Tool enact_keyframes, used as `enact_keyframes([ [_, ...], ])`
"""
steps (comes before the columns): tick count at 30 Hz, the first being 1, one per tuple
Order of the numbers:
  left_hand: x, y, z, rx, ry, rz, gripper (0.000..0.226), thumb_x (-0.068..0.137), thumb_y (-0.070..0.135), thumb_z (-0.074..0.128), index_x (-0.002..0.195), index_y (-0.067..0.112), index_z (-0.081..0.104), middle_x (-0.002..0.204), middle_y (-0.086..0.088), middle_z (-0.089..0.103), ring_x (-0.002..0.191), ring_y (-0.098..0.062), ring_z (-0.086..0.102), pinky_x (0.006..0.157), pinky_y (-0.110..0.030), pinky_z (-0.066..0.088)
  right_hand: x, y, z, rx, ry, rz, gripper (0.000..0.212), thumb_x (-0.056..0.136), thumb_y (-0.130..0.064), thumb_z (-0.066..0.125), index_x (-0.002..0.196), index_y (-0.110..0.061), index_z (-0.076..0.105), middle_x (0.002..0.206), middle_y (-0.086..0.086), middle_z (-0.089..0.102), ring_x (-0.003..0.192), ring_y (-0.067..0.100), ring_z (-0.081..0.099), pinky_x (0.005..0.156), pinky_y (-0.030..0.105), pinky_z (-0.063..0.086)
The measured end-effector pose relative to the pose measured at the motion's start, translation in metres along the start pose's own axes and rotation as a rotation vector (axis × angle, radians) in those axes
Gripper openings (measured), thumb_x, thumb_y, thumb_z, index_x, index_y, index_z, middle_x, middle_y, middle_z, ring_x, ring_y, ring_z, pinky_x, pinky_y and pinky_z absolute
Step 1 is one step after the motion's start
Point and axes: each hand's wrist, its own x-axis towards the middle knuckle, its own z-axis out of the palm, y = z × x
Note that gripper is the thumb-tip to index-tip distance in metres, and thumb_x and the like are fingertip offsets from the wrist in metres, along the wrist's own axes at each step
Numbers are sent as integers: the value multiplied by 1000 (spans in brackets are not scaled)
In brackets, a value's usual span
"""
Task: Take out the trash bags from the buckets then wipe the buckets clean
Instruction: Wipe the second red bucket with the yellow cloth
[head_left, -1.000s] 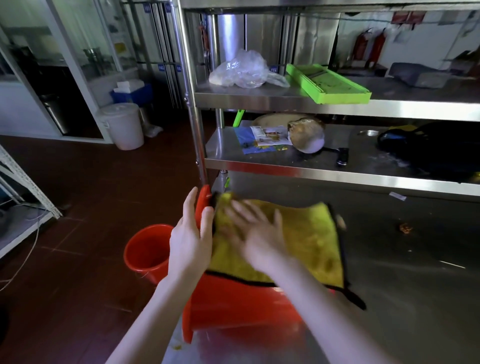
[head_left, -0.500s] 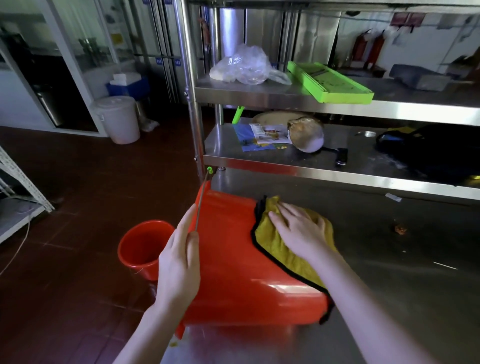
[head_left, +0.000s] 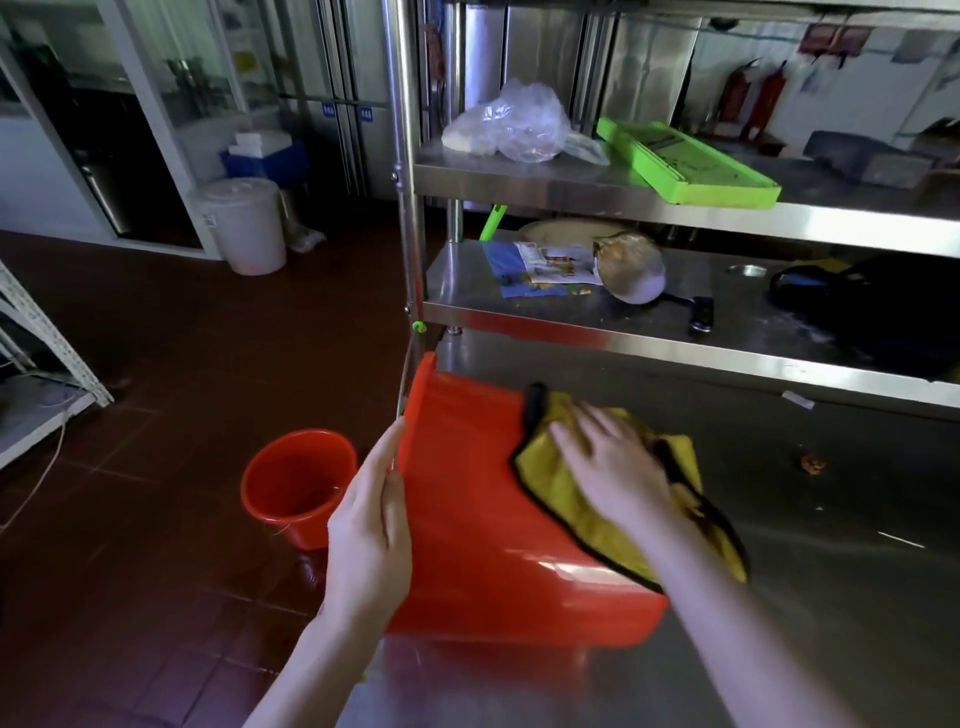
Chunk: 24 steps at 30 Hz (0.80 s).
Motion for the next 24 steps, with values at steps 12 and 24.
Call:
enact_keyframes([
  [12, -10, -17, 1, -57, -38, 42, 48, 98, 27, 33, 135, 57, 37, 81, -3, 65, 59, -1, 54, 60, -3, 37, -20, -116, 40, -140, 147, -431, 62, 96, -57, 16, 149, -30, 30, 160, -8, 20, 149, 19, 12, 114, 64, 11],
  [24, 109, 43, 26, 166, -219, -232, 64, 103, 18, 37, 149, 52, 9, 94, -14, 63, 73, -25, 62, 62, -34, 51, -50, -68, 52, -122, 236, -433, 61, 92, -65, 31, 149, -48, 18, 160, -16, 16, 149, 12, 6, 115, 63, 11],
])
